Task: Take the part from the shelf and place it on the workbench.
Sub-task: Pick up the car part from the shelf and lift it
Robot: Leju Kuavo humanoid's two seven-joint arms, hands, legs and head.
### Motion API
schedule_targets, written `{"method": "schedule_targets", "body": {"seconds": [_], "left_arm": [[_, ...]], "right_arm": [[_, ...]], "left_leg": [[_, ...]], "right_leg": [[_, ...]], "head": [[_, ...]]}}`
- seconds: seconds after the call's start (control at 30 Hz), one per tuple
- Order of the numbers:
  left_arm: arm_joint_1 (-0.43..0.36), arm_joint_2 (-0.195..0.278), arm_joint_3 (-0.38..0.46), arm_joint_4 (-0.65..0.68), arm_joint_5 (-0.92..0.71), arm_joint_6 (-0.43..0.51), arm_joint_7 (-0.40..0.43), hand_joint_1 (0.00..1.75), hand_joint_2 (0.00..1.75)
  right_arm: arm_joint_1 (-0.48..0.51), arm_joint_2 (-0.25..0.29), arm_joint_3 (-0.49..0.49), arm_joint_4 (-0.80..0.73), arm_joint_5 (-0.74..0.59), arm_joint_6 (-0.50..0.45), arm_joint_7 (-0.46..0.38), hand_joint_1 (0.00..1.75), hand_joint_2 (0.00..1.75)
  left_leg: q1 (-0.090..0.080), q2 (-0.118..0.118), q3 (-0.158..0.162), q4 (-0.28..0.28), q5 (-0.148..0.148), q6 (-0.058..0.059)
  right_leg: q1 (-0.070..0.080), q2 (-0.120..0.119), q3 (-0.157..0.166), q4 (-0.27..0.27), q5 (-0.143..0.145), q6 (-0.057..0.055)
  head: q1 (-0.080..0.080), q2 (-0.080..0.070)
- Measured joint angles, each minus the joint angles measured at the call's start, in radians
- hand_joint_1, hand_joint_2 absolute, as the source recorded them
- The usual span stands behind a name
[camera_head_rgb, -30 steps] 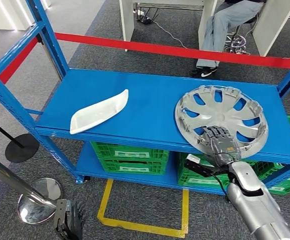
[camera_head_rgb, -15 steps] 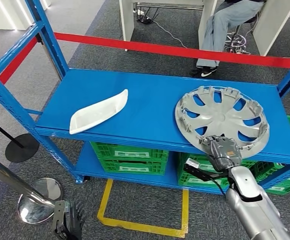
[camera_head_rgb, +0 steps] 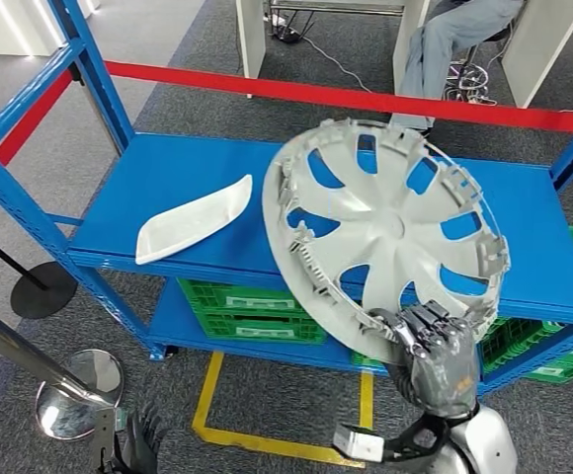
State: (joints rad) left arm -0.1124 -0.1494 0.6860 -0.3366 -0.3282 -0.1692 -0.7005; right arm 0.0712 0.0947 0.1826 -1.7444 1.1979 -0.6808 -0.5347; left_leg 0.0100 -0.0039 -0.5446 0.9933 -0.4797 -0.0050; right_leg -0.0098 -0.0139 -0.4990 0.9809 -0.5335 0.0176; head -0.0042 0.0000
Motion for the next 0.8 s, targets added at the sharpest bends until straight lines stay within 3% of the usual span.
{"method": "schedule_targets", "body": {"seconds": [0.17,0.3,0.47,0.8], "left_arm": [[0.007,-0.008,-0.014,-0.031,0.004,0.004,-0.001,0.00,0.00],[0.009,-0.012,-0.020,-0.044,0.006,0.004,-0.001,0.00,0.00],[0.021,-0.018,-0.042,-0.072,0.032,0.008,-0.001,0.00,0.00],[0.074,-0.039,-0.228,-0.234,0.112,0.183,-0.003,0.00,0.00]], "right_arm": [[0.047,0.083,-0.060,-0.111,-0.023,-0.007,-0.032,1.75,1.75],[0.069,0.111,-0.081,-0.145,-0.029,-0.007,-0.040,1.75,1.75],[0.103,0.151,-0.101,-0.190,-0.124,-0.007,-0.127,1.75,1.75],[0.205,0.157,-0.047,-0.277,-0.321,-0.007,-0.130,1.75,1.75]], "left_leg": [[0.000,0.001,0.000,0.000,0.000,0.000],[-0.001,0.002,0.000,0.000,0.001,-0.001],[-0.001,0.002,0.000,0.001,0.001,0.000],[-0.003,0.002,-0.001,0.004,-0.002,0.002]], "right_leg": [[0.000,0.002,0.000,0.000,0.000,0.000],[-0.001,0.003,0.000,0.000,0.002,0.001],[-0.001,0.003,0.000,0.000,0.002,0.001],[-0.004,0.003,0.000,-0.001,0.002,0.002]], "head": [[0.000,0.000],[0.000,0.000],[0.000,0.000],[0.000,0.000]]}}
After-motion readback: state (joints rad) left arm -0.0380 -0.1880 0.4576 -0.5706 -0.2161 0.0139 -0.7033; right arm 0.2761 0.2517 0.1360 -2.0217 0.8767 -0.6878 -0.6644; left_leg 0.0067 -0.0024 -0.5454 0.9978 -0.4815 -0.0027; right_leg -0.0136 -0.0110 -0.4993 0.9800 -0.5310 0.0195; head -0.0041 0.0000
